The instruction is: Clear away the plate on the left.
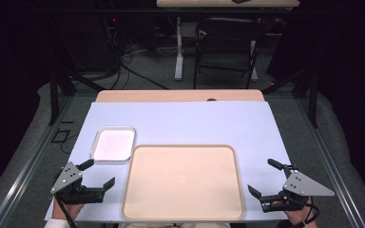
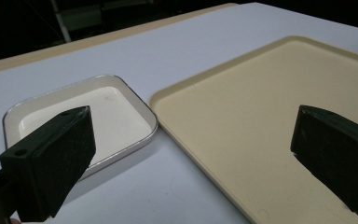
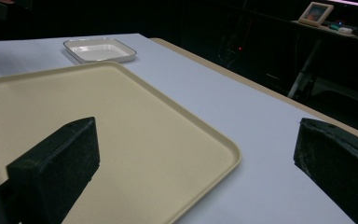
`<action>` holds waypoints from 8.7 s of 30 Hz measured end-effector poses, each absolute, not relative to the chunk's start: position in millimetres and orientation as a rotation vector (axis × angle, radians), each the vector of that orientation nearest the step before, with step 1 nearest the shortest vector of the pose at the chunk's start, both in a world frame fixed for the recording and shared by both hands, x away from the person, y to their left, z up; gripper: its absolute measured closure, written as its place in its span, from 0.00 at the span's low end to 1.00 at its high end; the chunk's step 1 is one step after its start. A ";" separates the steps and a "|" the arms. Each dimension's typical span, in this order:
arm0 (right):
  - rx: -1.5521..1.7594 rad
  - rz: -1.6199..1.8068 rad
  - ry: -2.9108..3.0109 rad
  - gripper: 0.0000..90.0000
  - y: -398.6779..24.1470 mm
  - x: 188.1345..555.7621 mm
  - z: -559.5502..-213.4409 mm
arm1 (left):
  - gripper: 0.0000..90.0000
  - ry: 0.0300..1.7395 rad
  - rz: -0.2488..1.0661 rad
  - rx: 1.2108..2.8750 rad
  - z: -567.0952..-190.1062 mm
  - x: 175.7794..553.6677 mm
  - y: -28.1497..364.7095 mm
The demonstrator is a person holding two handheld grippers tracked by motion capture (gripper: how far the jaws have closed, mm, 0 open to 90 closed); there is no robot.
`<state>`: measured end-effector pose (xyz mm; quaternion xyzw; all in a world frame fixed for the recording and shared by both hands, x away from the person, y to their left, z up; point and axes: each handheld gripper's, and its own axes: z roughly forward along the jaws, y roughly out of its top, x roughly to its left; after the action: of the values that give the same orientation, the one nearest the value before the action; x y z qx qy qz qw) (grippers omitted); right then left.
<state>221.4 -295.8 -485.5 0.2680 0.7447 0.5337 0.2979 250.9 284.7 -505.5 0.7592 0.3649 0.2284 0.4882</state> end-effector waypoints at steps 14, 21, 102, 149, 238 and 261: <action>0.713 1.400 1.983 0.00 -295.8 224.3 -486.3 | 0.00 0.966 0.517 1.844 -505.6 258.5 285.3; 0.723 1.391 1.998 0.00 -295.4 225.9 -486.9 | 0.00 1.007 0.472 1.847 -502.0 269.2 284.7; 0.769 1.296 2.080 0.00 -288.8 232.3 -492.2 | 0.79 1.573 0.464 1.834 -559.6 402.1 344.2; 0.860 1.301 2.061 0.00 -292.2 235.1 -492.9 | 0.98 1.562 0.421 1.579 -540.2 384.1 356.4; 0.921 1.347 2.208 0.00 -200.0 279.3 -482.5 | 0.98 1.134 0.332 1.544 -482.1 324.7 214.7; 0.980 1.467 2.339 0.04 -134.9 312.7 -489.2 | 0.98 1.078 0.338 1.585 -489.5 318.0 174.0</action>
<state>312.7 -134.9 -489.2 0.3327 0.7938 0.4980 0.1055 318.0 174.0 -489.5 0.6733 0.4580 0.1435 0.5624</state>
